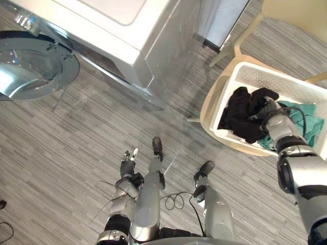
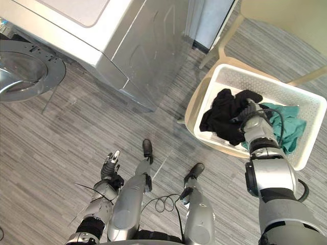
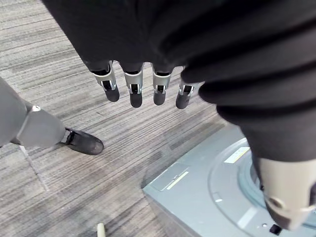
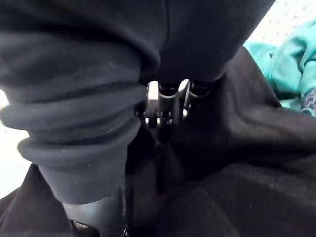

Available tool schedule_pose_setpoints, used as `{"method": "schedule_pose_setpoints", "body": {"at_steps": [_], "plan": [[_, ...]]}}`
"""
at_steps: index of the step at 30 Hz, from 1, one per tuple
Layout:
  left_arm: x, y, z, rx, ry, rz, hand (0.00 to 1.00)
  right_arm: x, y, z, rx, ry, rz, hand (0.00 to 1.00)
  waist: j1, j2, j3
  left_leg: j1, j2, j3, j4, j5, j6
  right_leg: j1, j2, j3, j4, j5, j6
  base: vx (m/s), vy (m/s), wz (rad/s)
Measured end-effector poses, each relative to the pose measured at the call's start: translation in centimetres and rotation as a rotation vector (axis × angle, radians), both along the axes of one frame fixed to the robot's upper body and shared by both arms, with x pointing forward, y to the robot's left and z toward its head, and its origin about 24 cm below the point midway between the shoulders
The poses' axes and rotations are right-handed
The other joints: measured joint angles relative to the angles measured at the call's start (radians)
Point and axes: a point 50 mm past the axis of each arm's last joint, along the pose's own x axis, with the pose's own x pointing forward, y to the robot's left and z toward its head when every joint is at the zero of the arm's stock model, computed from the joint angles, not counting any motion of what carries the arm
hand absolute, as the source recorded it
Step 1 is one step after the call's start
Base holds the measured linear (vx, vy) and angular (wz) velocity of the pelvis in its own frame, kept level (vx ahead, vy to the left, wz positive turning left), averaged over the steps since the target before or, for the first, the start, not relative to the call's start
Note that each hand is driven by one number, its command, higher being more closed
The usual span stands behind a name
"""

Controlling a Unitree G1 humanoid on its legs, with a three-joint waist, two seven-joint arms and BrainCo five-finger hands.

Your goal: Pick up the laundry basket with both hands and put the clothes into the washing machine.

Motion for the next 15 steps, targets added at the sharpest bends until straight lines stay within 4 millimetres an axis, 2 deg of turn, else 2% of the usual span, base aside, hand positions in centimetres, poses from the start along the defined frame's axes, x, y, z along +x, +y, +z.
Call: {"method": "schedule_pose_setpoints", "body": {"at_steps": [8,9,11,15], "plan": [[0.5,-0.6,0.9,-0.1,-0.071,0.003,0.0,-0.4,-1.1,0.4,-0.176,0.064,0.009,0.0,0.005,0.021,-0.001,-0.035,-0.015,-0.009,-0.001,0.001,0.002,-0.034,-0.009,-0.003,0.005,0.001,0.004,0.01,0.019,0.02],[0.5,-0.9,0.9,-0.128,-0.072,0.012,0.0,-0.5,-1.4,0.5,-0.201,0.065,0.001,1.0,0.005,0.029,0.0,-0.046,-0.017,-0.014,-0.001,0.003,0.004,-0.041,-0.01,-0.006,0.005,0.002,0.005,-0.01,0.02,0.07],[0.6,-1.2,1.0,-0.158,-0.085,0.024,0.0,-0.6,-1.7,1.0,-0.239,0.067,-0.006,1.0,0.008,0.035,-0.002,-0.065,-0.017,-0.021,-0.001,0.005,0.004,-0.057,-0.009,-0.01,0.005,0.002,0.005,0.0,0.016,0.06],[1.8,-2.3,2.6,-0.193,-0.161,0.003,0.0,-0.5,-1.7,1.3,-0.276,0.063,-0.017,1.0,0.031,0.038,-0.001,-0.106,-0.013,-0.029,-0.001,0.013,-0.006,-0.092,-0.005,-0.019,0.006,0.002,0.005,0.0,-0.001,0.02]]}}
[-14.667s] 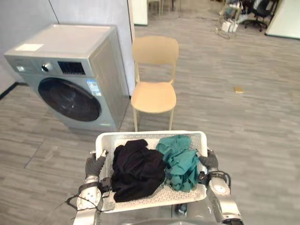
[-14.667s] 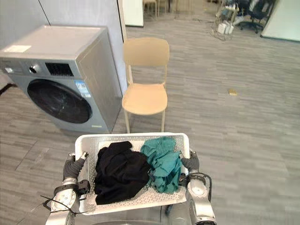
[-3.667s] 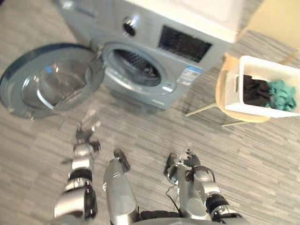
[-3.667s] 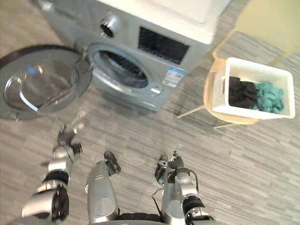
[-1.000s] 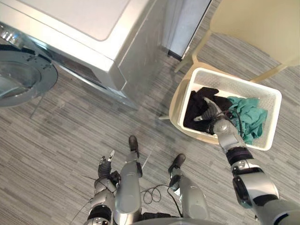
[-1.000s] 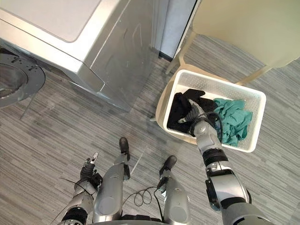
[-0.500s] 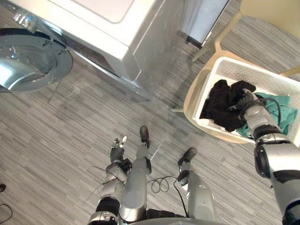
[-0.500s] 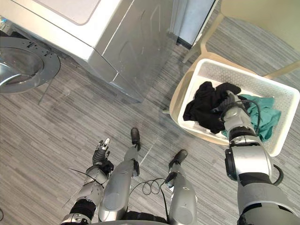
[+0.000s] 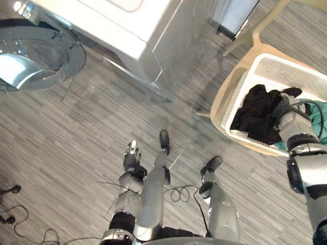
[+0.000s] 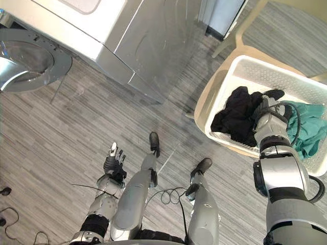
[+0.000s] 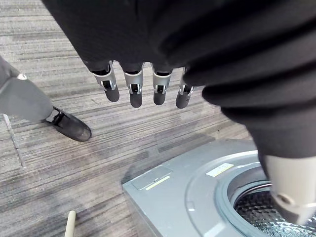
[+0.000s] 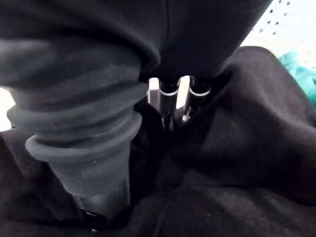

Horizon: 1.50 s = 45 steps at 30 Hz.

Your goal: Pick up the laundry basket with both hands and put the clothes into the washing machine.

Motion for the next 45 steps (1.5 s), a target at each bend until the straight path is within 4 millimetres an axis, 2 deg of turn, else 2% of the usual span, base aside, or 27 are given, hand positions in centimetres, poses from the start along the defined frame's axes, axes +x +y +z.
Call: {"method": "schedule_pose_setpoints", "body": {"at_steps": [2,8,13,17,18,20,21,22,25,27,28,30,31,34,37,40,42,44,45], "plan": [[0.7,-0.1,1.2,-0.009,-0.054,-0.002,0.0,0.2,0.3,0.3,-0.009,-0.009,0.015,1.0,0.003,0.0,0.0,-0.015,0.0,0.0,0.0,0.0,-0.001,-0.014,0.0,-0.003,0.0,0.0,0.0,0.0,0.0,0.0],[1.2,-0.1,3.1,-0.027,-0.144,0.001,0.0,0.6,1.2,-0.1,0.056,-0.025,0.036,1.0,0.004,0.001,-0.002,-0.014,0.013,0.01,0.0,0.001,-0.001,-0.015,0.0,-0.001,-0.001,0.0,0.0,0.0,0.006,-0.01],[1.3,-0.2,3.2,-0.028,-0.156,-0.01,0.0,0.5,1.7,-0.7,0.136,-0.086,0.036,1.0,0.02,0.003,-0.004,0.007,0.02,0.033,0.0,0.003,-0.005,-0.006,0.004,0.015,0.001,0.0,0.0,-0.02,0.015,-0.1],[1.3,-0.2,3.3,-0.033,-0.159,-0.009,0.0,0.1,1.9,-1.8,0.267,-0.177,-0.009,1.0,0.019,0.031,-0.038,0.035,0.023,0.033,0.0,0.003,-0.005,0.021,0.004,0.015,0.001,0.0,-0.001,0.0,0.003,-0.01],[1.2,-0.2,3.3,-0.037,-0.158,-0.01,0.0,0.4,2.9,-1.9,0.33,-0.221,0.009,1.0,0.009,0.034,-0.04,0.065,0.023,0.036,0.0,0.003,-0.005,0.047,0.004,0.021,0.0,0.0,-0.001,0.01,0.007,-0.05],[0.9,-0.2,3.3,-0.035,-0.162,-0.011,0.0,1.0,4.8,-0.8,0.395,-0.325,0.072,1.0,-0.015,0.034,-0.04,0.102,0.024,0.036,0.0,0.003,-0.005,0.084,0.004,0.021,-0.003,0.0,-0.001,0.0,0.0,-0.02],[0.6,-0.3,3.4,-0.029,-0.171,-0.02,0.0,1.2,5.9,0.8,0.413,-0.431,0.115,1.0,-0.03,0.034,-0.04,0.122,0.024,0.037,0.0,0.003,-0.005,0.103,0.004,0.022,-0.004,0.0,-0.001,0.0,0.0,0.0],[0.5,-0.2,3.5,-0.018,-0.174,-0.024,0.0,1.2,6.3,1.7,0.421,-0.487,0.133,1.0,-0.035,0.034,-0.04,0.13,0.024,0.037,0.0,0.003,-0.005,0.111,0.004,0.024,-0.004,0.0,0.0,0.0,0.0,0.0],[-0.1,-0.7,3.9,0.011,-0.195,-0.058,0.0,0.1,7.4,6.0,0.477,-0.789,0.165,1.0,-0.061,0.032,-0.042,0.186,0.026,0.042,0.0,0.001,-0.006,0.167,0.007,0.026,-0.005,-0.001,0.001,-0.01,-0.001,0.02],[-0.7,-0.4,4.0,0.075,-0.203,-0.067,0.0,-0.7,7.7,6.4,0.504,-0.877,0.146,1.0,-0.063,0.025,-0.074,0.203,0.03,0.047,0.0,-0.009,-0.018,0.181,0.01,0.03,-0.005,-0.006,0.003,-0.01,-0.003,-0.02],[-1.2,0.2,4.0,0.13,-0.204,-0.065,0.0,-1.3,8.2,6.0,0.519,-0.909,0.144,1.0,-0.066,0.016,-0.101,0.212,0.031,0.048,0.0,-0.01,-0.018,0.189,0.014,0.032,-0.004,-0.008,0.002,0.02,-0.012,-0.04],[-1.8,1.0,4.2,0.216,-0.206,-0.067,0.0,-2.1,9.0,5.4,0.541,-0.94,0.145,1.0,-0.07,0.012,-0.106,0.266,0.032,0.057,0.0,-0.025,-0.014,0.239,0.017,0.038,-0.002,-0.02,0.007,0.03,-0.022,-0.04],[-2.5,1.4,4.0,0.273,-0.195,-0.067,0.0,-2.8,9.6,4.7,0.544,-0.942,0.152,1.0,-0.074,0.009,-0.134,0.283,0.032,0.061,0.0,-0.042,-0.017,0.255,0.018,0.041,-0.002,-0.026,0.009,0.02,-0.017,-0.05],[-3.6,2.1,4.3,0.354,-0.191,-0.046,0.0,-3.8,11.0,4.4,0.572,-0.973,0.178,1.0,-0.085,0.001,-0.176,0.315,0.033,0.073,0.008,-0.054,-0.014,0.285,0.018,0.05,-0.006,-0.027,0.01,0.07,-0.011,-0.09],[-4.1,2.4,5.8,0.476,-0.242,-0.044,0.0,-5.3,12.1,5.4,0.571,-1.062,0.242,1.0,-0.087,-0.011,-0.188,0.37,0.042,0.085,0.052,-0.094,-0.017,0.36,0.024,0.059,-0.027,-0.027,0.011,0.05,-0.017,-0.08],[-4.2,2.3,7.7,0.566,-0.316,-0.03,0.0,-6.1,13.0,5.5,0.594,-1.099,0.298,1.0,-0.093,-0.036,-0.242,0.391,0.051,0.091,0.065,-0.109,-0.023,0.389,0.036,0.065,-0.046,-0.027,0.011,0.05,-0.022,-0.09],[-4.1,1.4,9.6,0.603,-0.407,-0.05,0.0,-6.3,14.0,5.4,0.646,-1.093,0.369,1.0,-0.116,-0.052,-0.279,0.426,0.054,0.094,0.054,-0.113,-0.028,0.424,0.042,0.065,-0.06,-0.027,0.011,0.08,-0.027,-0.03],[-3.9,0.5,10.8,0.627,-0.475,-0.085,0.0,-6.6,14.5,5.4,0.702,-1.094,0.428,1.0,-0.12,-0.055,-0.301,0.447,0.052,0.106,0.039,-0.112,-0.029,0.432,0.043,0.076,-0.063,-0.027,0.011,0.05,-0.009,-0.14],[-3.3,-0.5,11.9,0.647,-0.543,-0.128,0.0,-6.9,15.1,5.9,0.744,-1.103,0.49,1.0,-0.131,-0.055,-0.311,0.469,0.049,0.115,0.022,-0.111,-0.03,0.444,0.043,0.083,-0.068,-0.026,0.012,0.03,0.003,-0.14]]}}
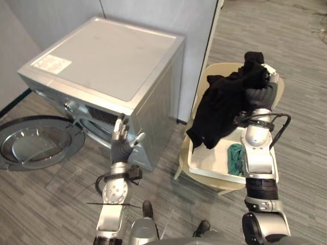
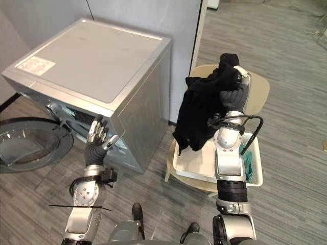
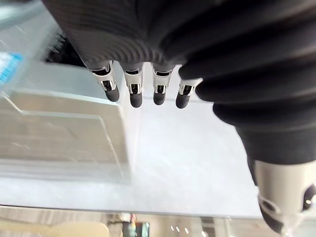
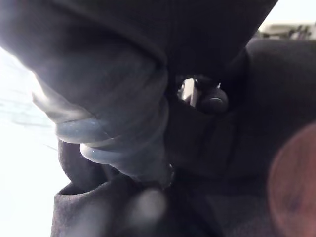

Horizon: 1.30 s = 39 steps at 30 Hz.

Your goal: Pick up the laundry basket with both hands and put the clothes into the washing machine.

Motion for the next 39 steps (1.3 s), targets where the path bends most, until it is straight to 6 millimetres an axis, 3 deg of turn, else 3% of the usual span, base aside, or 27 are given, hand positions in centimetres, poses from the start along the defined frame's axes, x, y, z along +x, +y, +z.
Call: {"method": "schedule_pose_setpoints", "body": {"at_steps": [3,7,10,14,19,25,31,38,39], "plan": [[1.3,-2.1,2.2,0.081,-0.103,-0.118,0.0,-0.3,1.4,0.6,0.028,-0.037,0.164,1.0,-0.02,-0.009,-0.024,0.031,-0.001,0.024,-0.024,0.004,-0.005,0.008,0.003,0.021,-0.004,0.001,0.001,0.02,0.008,-0.2],[2.9,-4.1,3.6,0.19,-0.168,-0.236,0.0,-0.6,3.3,1.1,0.043,-0.065,0.341,1.0,-0.055,-0.012,-0.054,0.044,-0.002,0.046,-0.03,0.01,-0.004,0.005,0.005,0.045,-0.004,0.001,0.001,0.02,0.0,-0.17],[4.1,-5.3,3.0,0.233,-0.131,-0.31,0.0,-0.9,4.8,1.4,0.043,-0.074,0.462,1.0,-0.071,-0.011,-0.067,0.057,0.0,0.076,-0.028,0.011,-0.006,-0.003,0.009,0.074,-0.005,0.004,0.0,0.04,-0.002,-0.31],[4.9,-6.3,1.6,0.2,-0.03,-0.397,0.0,-1.0,5.4,1.3,0.087,-0.064,0.56,1.0,-0.097,-0.011,-0.071,0.064,0.001,0.084,-0.03,0.01,-0.007,-0.004,0.01,0.086,-0.005,0.005,0.0,0.04,-0.003,-0.11],[7.3,-6.8,0.5,0.169,0.093,-0.409,0.0,-0.8,6.1,2.4,0.13,-0.092,0.638,1.0,-0.108,-0.011,-0.076,0.065,0.0,0.087,-0.027,0.011,-0.006,-0.008,0.01,0.096,-0.008,0.012,0.0,0.02,0.006,-0.06],[9.0,-8.5,1.1,0.105,0.147,-0.462,0.0,-0.8,7.8,5.1,0.164,-0.175,0.742,1.0,-0.121,-0.009,-0.104,0.056,-0.002,0.087,-0.026,0.013,-0.006,-0.022,0.009,0.104,-0.01,0.019,-0.001,0.01,0.002,-0.03],[10.0,-10.4,1.7,0.112,0.165,-0.505,0.0,-1.2,10.4,4.7,0.238,-0.143,0.889,1.0,-0.125,0.007,-0.118,0.056,-0.002,0.085,-0.031,0.014,-0.006,-0.022,0.01,0.104,-0.01,0.019,-0.002,0.0,0.0,0.0],[10.7,-12.2,3.0,0.169,0.141,-0.497,0.0,-2.1,13.6,4.1,0.297,-0.098,1.071,1.0,-0.135,0.008,-0.118,0.056,-0.003,0.082,-0.03,0.017,-0.006,-0.021,0.009,0.101,-0.01,0.019,-0.002,0.0,0.0,0.0],[10.8,-12.2,3.2,0.167,0.136,-0.49,1.0,-2.1,13.7,4.1,0.31,-0.094,1.084,1.0,-0.135,0.008,-0.118,0.056,-0.003,0.081,-0.029,0.017,-0.006,-0.021,0.009,0.101,-0.01,0.019,-0.002,0.0,0.0,0.0]]}}
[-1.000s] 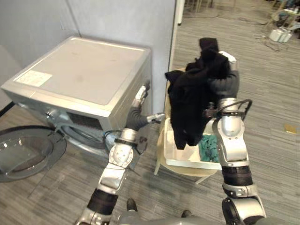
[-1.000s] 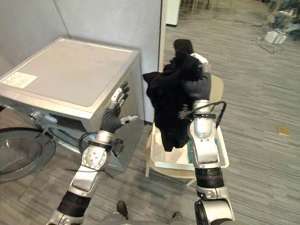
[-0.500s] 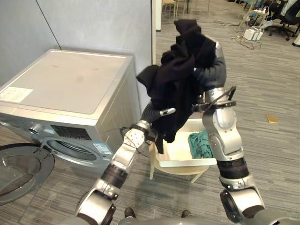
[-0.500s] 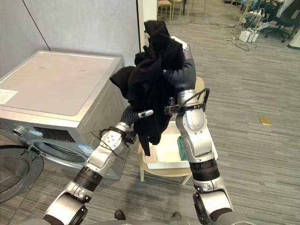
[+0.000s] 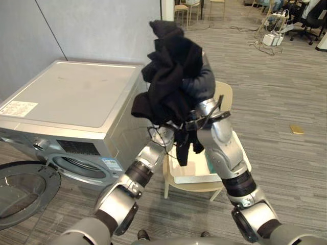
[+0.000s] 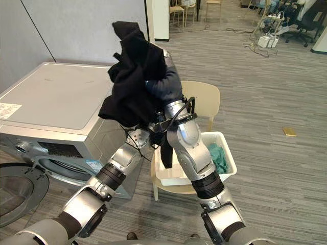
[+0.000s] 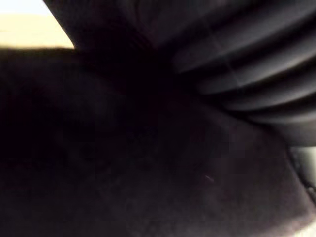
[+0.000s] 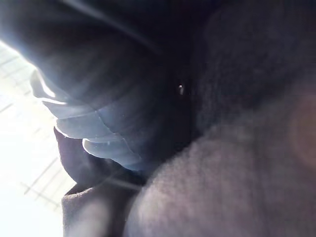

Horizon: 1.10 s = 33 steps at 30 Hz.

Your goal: Pick up the laundry basket with both hands and put the clothes into the washing machine.

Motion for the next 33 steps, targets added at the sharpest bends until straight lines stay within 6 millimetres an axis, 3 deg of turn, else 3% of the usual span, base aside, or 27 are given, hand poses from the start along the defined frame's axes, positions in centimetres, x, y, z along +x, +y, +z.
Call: {"method": "schedule_pose_setpoints", "body": {"at_steps": [5,15,16,25,29,33], "plan": [[0.3,0.4,-0.1,0.0,-0.001,0.041,1.0,-0.2,0.4,-0.2,0.026,0.023,0.058,1.0,-0.009,0.0,0.0,0.0,0.0,-0.001,0.0,0.001,0.001,0.0,0.0,0.0,0.0,0.0,0.0,0.0,0.0,0.0],[0.6,1.1,0.3,-0.026,-0.019,0.111,1.0,-0.5,-0.2,-3.0,0.04,0.108,0.034,1.0,-0.013,0.0,0.0,0.0,0.0,0.0,0.002,0.001,0.001,0.0,0.0,-0.004,0.0,0.001,-0.001,0.0,0.0,0.0],[0.6,1.2,0.4,-0.032,-0.019,0.119,1.0,-0.5,-0.2,-3.1,0.044,0.112,0.027,0.0,-0.013,0.0,0.0,0.0,0.0,0.0,0.002,0.001,0.001,0.0,0.0,-0.004,0.0,0.001,-0.001,0.0,0.0,0.0],[0.5,3.6,1.3,-0.15,-0.061,0.249,1.0,-0.5,-1.1,-4.5,0.033,0.153,-0.08,0.0,-0.014,0.0,0.0,0.0,0.001,0.0,0.003,0.001,0.001,0.001,0.001,-0.007,-0.003,0.001,-0.001,0.0,0.0,0.0],[-0.2,6.5,0.9,-0.21,-0.073,0.368,1.0,-0.1,-2.6,-4.9,0.027,0.159,-0.18,0.0,-0.015,0.0,0.0,0.0,0.001,0.002,0.003,0.0,0.0,0.0,0.002,-0.004,-0.005,0.001,-0.002,0.0,0.0,-0.01],[-2.4,11.2,-0.1,-0.307,-0.094,0.551,1.0,0.7,-5.3,-5.8,0.021,0.195,-0.347,0.0,-0.011,0.001,0.001,-0.001,0.004,0.009,0.005,0.0,0.0,0.0,0.006,0.005,-0.015,0.006,-0.007,0.0,0.0,-0.05]]}}
